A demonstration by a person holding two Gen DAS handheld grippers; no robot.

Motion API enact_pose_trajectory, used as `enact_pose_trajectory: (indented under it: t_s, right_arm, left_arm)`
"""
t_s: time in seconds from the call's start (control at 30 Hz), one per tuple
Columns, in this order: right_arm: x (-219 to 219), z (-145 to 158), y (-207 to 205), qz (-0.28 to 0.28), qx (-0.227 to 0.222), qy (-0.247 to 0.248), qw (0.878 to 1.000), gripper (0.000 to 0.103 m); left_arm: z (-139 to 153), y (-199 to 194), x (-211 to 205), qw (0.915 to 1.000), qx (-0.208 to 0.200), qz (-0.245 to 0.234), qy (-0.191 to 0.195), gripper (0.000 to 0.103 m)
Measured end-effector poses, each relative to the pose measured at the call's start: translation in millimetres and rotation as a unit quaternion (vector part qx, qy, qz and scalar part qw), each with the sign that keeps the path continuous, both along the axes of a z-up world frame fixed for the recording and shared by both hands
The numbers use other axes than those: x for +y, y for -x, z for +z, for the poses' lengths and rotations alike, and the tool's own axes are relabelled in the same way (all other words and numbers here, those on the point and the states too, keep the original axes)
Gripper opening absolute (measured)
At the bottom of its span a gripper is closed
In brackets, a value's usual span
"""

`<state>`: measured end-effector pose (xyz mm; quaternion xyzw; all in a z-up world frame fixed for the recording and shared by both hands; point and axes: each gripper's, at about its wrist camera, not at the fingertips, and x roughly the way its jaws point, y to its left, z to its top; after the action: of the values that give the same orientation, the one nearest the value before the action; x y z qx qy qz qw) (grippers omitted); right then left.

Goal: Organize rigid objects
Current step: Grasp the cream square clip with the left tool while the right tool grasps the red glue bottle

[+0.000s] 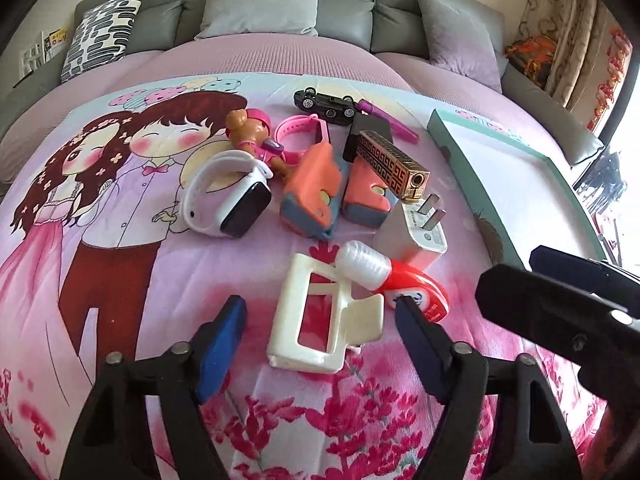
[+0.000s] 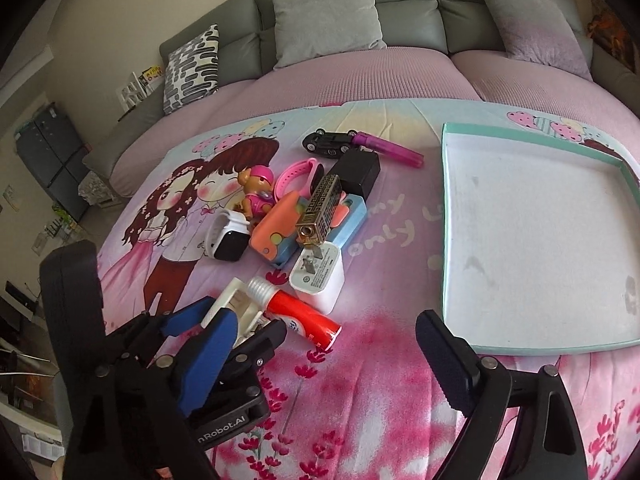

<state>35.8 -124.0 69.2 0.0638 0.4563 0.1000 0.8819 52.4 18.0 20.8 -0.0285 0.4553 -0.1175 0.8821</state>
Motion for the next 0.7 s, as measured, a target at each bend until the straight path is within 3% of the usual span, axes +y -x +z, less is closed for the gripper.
enact_pose_trajectory:
  t_s: [0.1, 0.23, 0.33, 0.47, 0.7]
  right_arm:
    - [2, -4, -3, 0.002, 0.006, -0.001, 1.000, 0.093]
    - [6, -9, -8, 0.006, 0.013, -0.008, 1.000, 0.093]
    - [12, -13, -11, 0.009, 0.016, -0.007, 1.000, 0.093]
    - [20, -20, -15, 0.017, 0.019, -0.004, 1.000, 0.092]
    - [30, -39, -24, 0.034, 0.043, 0.003, 0.998, 0.070]
  left_arm:
    - [-3, -1, 1, 1.0000, 0.003, -0.004, 0.001, 0.051]
    - [-2, 4, 6, 1.0000, 0.000, -0.003, 0.003, 0.051]
    - [2, 9, 14, 0.9997, -0.003, 0.012, -0.021, 0.051]
    - [4, 10, 33, 0.9990, -0.002, 0.038, -0.022, 0.051]
    - [-1, 9, 54, 0.9973, 0.014, 0.065, -0.032, 0.051]
